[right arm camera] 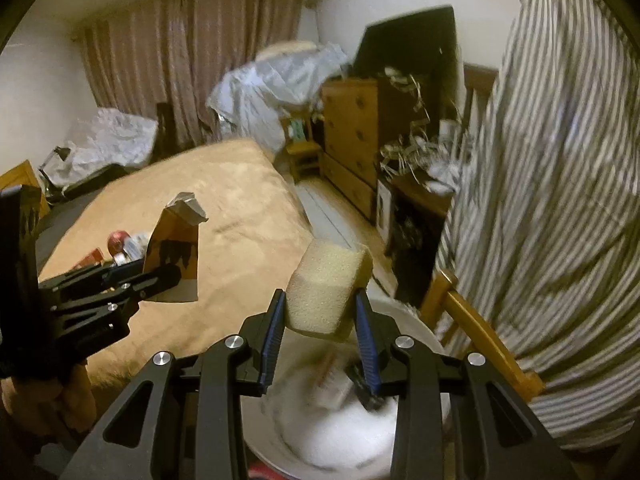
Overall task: Collect trash
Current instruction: 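Carry the paper bag and sponge with both tools over the bucket, then open both tools to drop the bag and sponge into the bucket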
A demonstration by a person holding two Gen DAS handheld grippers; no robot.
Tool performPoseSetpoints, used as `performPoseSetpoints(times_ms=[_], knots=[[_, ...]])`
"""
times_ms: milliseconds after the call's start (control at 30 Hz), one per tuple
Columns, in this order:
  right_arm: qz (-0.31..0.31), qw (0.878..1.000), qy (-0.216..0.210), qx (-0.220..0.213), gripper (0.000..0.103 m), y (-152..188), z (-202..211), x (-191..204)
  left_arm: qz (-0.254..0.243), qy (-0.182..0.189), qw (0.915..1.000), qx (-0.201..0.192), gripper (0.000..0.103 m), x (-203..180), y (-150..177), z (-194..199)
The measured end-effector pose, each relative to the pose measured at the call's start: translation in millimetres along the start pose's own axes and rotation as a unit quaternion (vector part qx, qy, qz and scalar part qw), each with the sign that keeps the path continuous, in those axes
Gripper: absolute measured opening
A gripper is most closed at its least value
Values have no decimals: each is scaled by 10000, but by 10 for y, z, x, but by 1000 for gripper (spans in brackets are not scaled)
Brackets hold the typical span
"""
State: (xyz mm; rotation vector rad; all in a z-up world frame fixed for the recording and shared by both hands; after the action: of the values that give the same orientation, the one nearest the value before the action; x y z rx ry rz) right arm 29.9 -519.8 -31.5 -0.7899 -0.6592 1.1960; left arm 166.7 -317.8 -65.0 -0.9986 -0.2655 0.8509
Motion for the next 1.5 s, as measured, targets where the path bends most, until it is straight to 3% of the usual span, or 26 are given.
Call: performPoseSetpoints(times_ms=[200, 500, 767, 900, 967, 1067, 1500], knots=[[-150, 9955, -135, 925, 35, 16, -442, -381, -55, 435, 9954, 846, 32, -185, 121, -440], [-163, 9767, -423, 2097, 35, 319, -984, -365, -317, 756, 9769, 1973, 32, -319, 334, -951], [-157, 9740, -487, 2208, 35, 458, -1023, -240, -387, 721, 9727, 2174, 34, -348, 404, -1102], [-216, 9743, -507, 2186, 36, 458, -1019, -268, -375, 687, 9728, 2181, 41, -351, 395, -1123], [-303, 9749, -529, 2141, 52, 439, -1013, -296, -397, 674, 9726, 2191, 50, -362, 399, -1145], [-367, 9759, -544, 2080, 57, 422, -997, -320, -405, 641, 9725, 2200, 57, -344, 416, -1161], [-366, 9782, -642, 1942, 57, 404, -932, -254, -355, 622, 9747, 2117, 57, -264, 437, -1087]])
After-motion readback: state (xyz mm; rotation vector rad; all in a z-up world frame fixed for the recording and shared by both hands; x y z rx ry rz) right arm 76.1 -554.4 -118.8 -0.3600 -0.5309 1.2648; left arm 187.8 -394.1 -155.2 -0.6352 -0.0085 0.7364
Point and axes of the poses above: each gripper's, at about its wrist camera, not at the fingertips, and z roughly against the way its jaws point, x to its left, y to its underside, the point moved 3 cm from there along -z, roughly the way its jaws point, and after that the axes turned 4 degrees about y, right-handed, at the moved point
